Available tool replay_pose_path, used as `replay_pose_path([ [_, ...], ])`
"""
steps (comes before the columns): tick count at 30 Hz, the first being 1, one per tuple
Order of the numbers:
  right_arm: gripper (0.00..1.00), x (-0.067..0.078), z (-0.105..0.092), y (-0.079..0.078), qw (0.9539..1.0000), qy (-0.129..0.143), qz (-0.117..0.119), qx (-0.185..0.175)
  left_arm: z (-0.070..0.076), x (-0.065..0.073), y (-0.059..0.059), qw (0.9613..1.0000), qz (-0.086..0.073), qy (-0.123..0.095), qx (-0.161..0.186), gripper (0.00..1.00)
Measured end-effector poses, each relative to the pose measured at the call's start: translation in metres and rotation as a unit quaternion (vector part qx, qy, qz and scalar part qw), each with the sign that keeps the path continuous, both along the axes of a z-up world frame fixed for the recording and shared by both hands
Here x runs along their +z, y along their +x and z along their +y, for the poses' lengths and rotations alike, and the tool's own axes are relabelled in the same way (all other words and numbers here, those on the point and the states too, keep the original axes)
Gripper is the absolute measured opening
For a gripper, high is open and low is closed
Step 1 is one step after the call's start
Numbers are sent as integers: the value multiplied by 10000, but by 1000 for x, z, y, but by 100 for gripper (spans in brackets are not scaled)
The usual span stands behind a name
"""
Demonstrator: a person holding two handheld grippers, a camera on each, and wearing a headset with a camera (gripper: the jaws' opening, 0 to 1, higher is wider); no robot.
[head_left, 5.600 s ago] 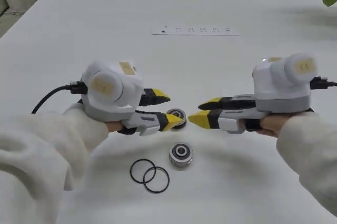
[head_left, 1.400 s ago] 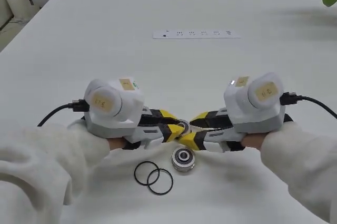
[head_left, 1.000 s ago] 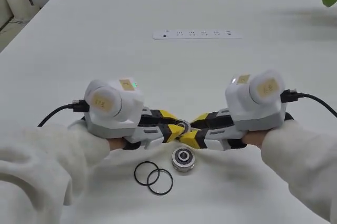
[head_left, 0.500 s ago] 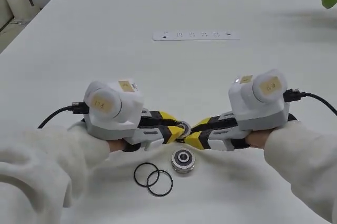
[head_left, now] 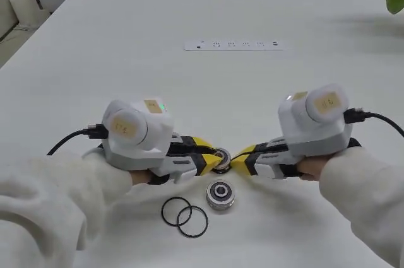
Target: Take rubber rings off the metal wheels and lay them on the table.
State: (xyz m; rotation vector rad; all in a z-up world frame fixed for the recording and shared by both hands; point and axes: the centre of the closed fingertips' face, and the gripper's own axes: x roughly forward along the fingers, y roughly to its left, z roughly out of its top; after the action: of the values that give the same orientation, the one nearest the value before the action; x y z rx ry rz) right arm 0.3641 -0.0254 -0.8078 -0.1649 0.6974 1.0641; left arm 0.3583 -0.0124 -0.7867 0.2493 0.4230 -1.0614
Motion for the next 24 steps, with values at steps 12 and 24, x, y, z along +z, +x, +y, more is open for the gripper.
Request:
replay_pose_path([
  [12, 0, 4, -5, 5, 9973, 359, 399, -499, -1, 0, 0, 10000, -11, -6, -46, 9],
  [24, 0, 14, -2, 2, 9846, 983, 1077, -967, -1, 0, 0, 10000, -33, 3, -59, 9],
])
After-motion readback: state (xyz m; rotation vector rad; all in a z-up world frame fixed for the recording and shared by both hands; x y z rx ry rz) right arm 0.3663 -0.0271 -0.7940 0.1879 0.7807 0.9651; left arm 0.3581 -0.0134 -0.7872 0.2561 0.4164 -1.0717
